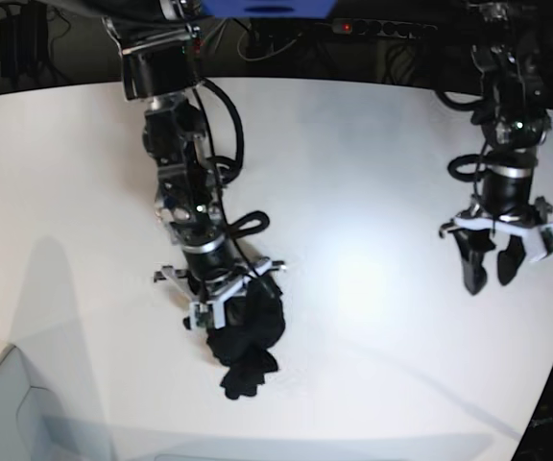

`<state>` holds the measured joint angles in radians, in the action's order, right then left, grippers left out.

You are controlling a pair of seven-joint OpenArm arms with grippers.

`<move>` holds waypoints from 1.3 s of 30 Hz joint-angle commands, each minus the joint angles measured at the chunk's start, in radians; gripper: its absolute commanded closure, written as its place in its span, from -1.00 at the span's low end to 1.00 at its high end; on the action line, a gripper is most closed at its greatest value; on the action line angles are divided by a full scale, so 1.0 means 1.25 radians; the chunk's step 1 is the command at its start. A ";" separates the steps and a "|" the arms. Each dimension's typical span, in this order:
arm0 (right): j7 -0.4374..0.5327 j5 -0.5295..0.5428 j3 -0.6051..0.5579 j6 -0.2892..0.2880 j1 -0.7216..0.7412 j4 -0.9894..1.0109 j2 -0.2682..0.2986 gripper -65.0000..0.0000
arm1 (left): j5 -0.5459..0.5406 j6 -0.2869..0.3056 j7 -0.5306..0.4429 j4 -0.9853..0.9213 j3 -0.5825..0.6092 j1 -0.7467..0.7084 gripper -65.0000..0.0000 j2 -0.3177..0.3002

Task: Layout the t-shirt on the table in an organized manner, then fold the t-shirt properly
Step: 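Lower both grippers onto the crumpled shirt and pinch its fabric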

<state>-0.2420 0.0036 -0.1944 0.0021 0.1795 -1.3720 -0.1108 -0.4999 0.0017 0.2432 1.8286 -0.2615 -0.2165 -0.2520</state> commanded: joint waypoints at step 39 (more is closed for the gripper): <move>0.041 0.001 -0.034 -0.007 -0.137 -0.127 0.116 1.00 | 0.225 0.002 0.022 -0.248 0.434 0.272 0.03 0.115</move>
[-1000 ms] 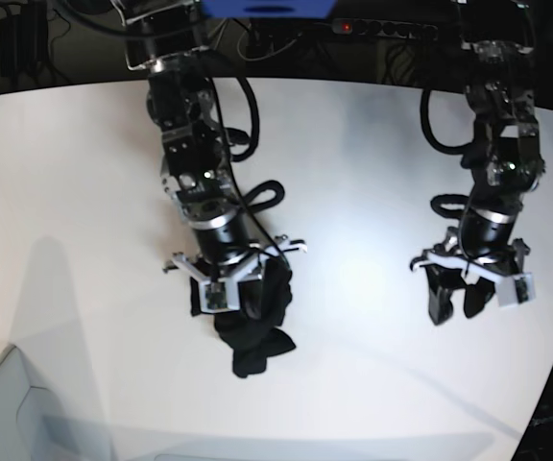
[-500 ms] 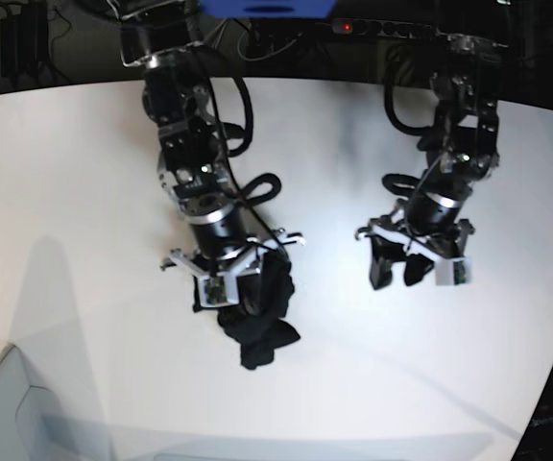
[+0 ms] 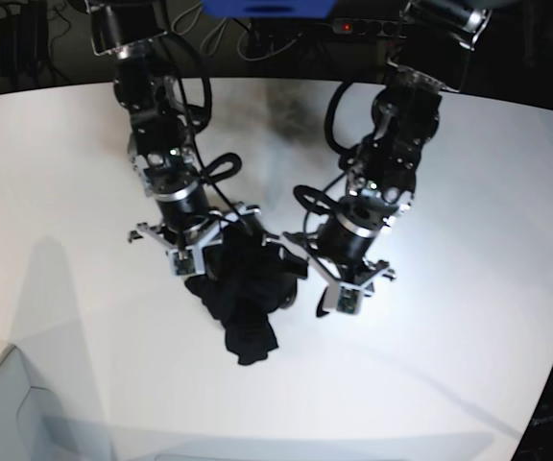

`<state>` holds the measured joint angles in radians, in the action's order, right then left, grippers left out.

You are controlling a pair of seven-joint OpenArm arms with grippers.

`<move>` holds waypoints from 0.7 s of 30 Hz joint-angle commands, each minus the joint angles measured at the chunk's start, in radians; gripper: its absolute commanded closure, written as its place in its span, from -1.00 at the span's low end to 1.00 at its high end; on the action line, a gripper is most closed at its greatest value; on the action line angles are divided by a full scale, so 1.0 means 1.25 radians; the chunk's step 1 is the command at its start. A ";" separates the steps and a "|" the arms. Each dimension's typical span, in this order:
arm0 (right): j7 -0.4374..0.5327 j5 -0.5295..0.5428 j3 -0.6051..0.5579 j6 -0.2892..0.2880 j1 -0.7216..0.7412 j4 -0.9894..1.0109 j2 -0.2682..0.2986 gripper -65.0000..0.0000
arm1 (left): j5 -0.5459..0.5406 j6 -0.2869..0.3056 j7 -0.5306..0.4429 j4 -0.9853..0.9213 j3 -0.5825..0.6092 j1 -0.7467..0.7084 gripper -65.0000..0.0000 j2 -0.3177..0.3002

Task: Layout the t-shirt on the table in an organized manner, then fold the t-shirt properly
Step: 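Lower both grippers onto the crumpled shirt and pinch its fabric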

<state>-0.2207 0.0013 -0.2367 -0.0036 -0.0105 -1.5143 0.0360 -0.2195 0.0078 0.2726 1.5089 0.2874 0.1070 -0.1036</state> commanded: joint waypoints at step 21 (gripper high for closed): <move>0.025 0.003 0.025 -0.003 -0.018 -0.014 0.001 1.00 | 0.045 -0.002 -0.065 -0.215 0.037 0.089 0.03 0.081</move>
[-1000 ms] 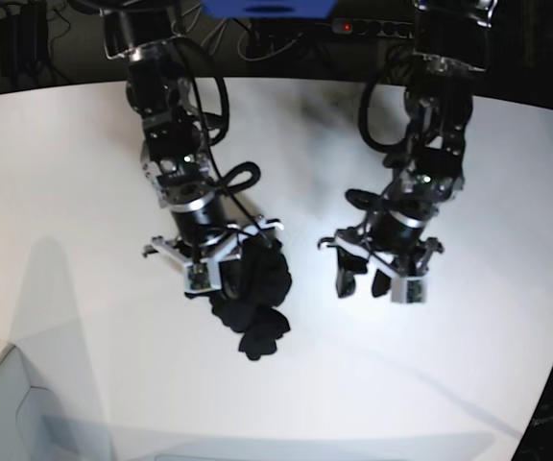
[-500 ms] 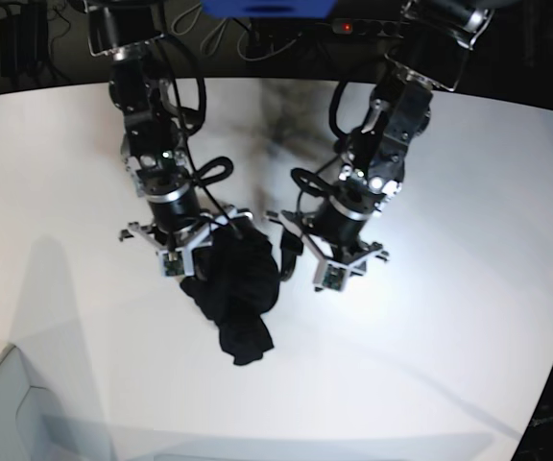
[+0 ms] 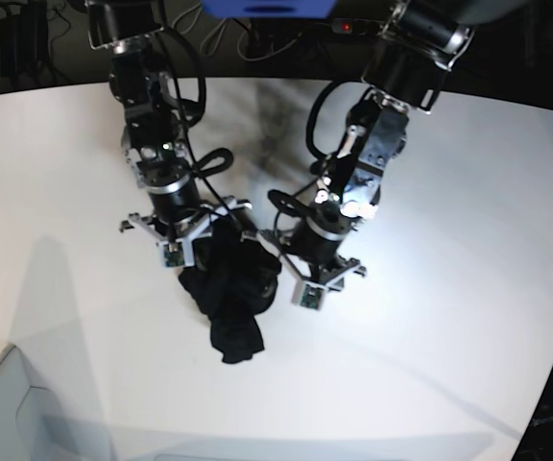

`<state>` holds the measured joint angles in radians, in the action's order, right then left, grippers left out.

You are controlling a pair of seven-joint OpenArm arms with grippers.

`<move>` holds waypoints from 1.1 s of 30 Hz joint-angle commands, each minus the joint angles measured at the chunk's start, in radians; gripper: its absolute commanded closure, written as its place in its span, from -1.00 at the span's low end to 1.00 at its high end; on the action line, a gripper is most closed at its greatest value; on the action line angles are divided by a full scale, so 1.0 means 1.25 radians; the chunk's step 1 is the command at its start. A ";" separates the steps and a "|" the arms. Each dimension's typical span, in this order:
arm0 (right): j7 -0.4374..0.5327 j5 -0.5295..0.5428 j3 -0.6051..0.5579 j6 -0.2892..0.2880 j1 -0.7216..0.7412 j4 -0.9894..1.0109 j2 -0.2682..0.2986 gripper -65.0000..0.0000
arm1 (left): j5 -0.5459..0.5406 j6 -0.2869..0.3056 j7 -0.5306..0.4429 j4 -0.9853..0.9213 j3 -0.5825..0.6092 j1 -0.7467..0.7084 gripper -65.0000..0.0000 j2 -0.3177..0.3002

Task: Layout the t-shirt on the table in an organized manner, then fold the t-shirt properly
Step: 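Lower both grippers onto the crumpled shirt and pinch its fabric, then lift the shirt with the left gripper and swing it up, shaking it out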

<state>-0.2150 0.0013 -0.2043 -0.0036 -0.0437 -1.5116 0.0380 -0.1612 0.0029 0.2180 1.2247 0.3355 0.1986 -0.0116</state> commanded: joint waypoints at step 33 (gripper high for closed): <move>0.019 0.002 0.001 -0.003 0.010 -0.010 0.011 1.00 | -0.371 0.002 -0.019 -0.153 -0.009 0.088 0.97 0.033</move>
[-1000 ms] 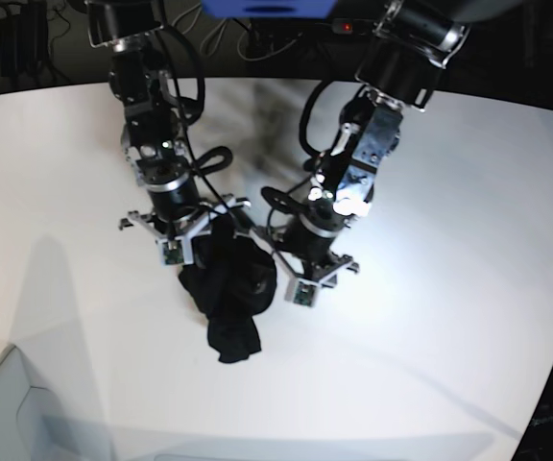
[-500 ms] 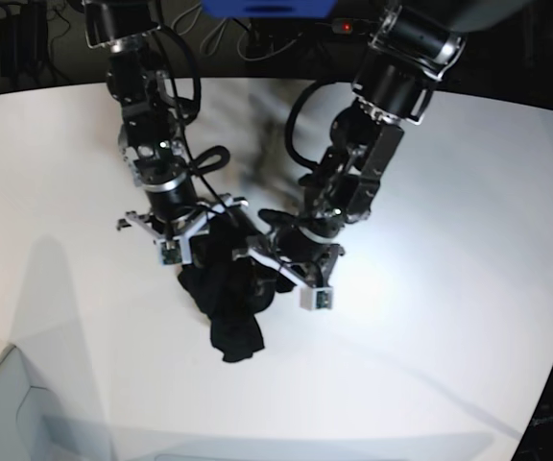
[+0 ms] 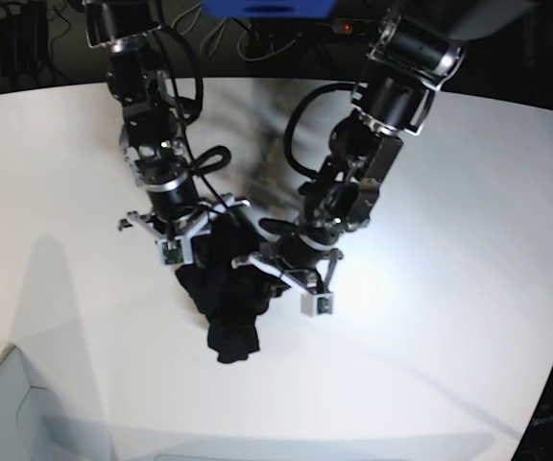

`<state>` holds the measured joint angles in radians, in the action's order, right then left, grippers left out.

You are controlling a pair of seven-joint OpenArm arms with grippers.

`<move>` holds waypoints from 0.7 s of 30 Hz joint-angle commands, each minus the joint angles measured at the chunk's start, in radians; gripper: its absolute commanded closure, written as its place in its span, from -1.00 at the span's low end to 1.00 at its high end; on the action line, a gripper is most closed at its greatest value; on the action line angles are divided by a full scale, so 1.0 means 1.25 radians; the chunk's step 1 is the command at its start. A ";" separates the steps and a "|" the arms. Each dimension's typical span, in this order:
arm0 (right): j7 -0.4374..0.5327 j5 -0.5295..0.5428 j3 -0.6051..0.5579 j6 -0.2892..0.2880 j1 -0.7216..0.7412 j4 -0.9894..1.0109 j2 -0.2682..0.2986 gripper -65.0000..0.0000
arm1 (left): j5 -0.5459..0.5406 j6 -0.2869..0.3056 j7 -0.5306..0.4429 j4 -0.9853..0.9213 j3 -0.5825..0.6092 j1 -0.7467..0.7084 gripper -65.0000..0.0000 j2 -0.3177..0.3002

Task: Layout the t-shirt on the table in an organized manner, then fold the t-shirt properly
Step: 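Lift the shirt with the left gripper and swing it up, shaking it out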

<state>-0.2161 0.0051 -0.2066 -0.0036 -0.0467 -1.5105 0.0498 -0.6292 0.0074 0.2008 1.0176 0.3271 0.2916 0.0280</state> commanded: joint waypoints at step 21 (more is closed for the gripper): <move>0.020 0.000 0.157 -0.003 0.031 -0.023 0.042 1.00 | -0.301 -0.005 0.001 0.138 -0.124 0.002 1.00 -0.288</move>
<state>-0.2214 0.0067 -0.0078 -0.0128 -0.0254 -1.5146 0.1013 -0.9852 -0.0044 0.2256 1.1736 0.1745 0.2741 -0.3252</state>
